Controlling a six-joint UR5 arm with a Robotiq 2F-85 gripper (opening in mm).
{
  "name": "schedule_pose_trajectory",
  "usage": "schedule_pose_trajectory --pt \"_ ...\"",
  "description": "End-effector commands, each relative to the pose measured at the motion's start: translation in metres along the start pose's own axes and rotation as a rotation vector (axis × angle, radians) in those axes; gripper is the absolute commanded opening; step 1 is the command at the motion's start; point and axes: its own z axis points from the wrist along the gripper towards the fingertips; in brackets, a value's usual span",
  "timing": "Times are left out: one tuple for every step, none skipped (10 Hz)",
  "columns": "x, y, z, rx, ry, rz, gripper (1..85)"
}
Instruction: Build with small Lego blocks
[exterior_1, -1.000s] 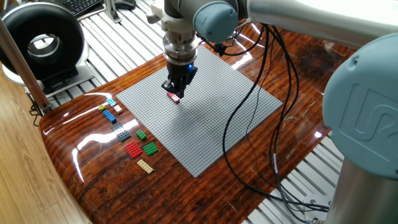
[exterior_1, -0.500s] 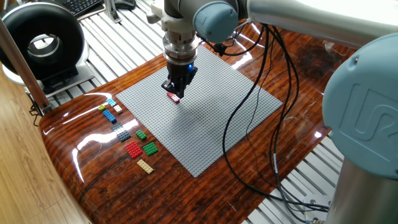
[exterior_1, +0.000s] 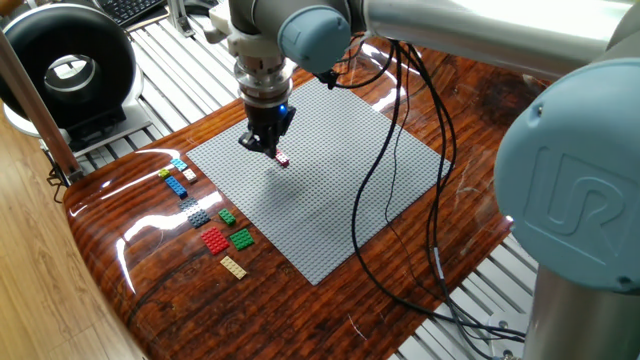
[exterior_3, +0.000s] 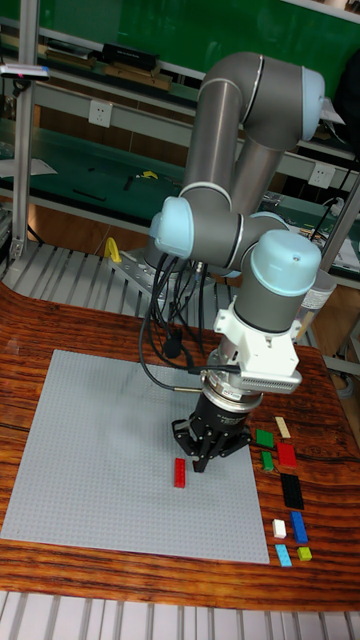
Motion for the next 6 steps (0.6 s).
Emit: schedule_pose_trajectory --pt "0.0003 0.0069 -0.0023 -0.044 -0.007 0.021 1.3" --pt "0.0006 0.0045 -0.0022 -0.034 -0.006 0.022 1.3" --pt "0.0001 0.002 -0.0021 -0.025 -0.008 0.02 1.3" --pt "0.0012 0.0001 -0.0021 -0.018 -0.004 0.01 1.3" --pt "0.0015 0.0006 -0.0021 -0.019 -0.002 0.01 1.3" --pt "0.0028 -0.0005 -0.0014 -0.016 0.004 0.013 1.3"
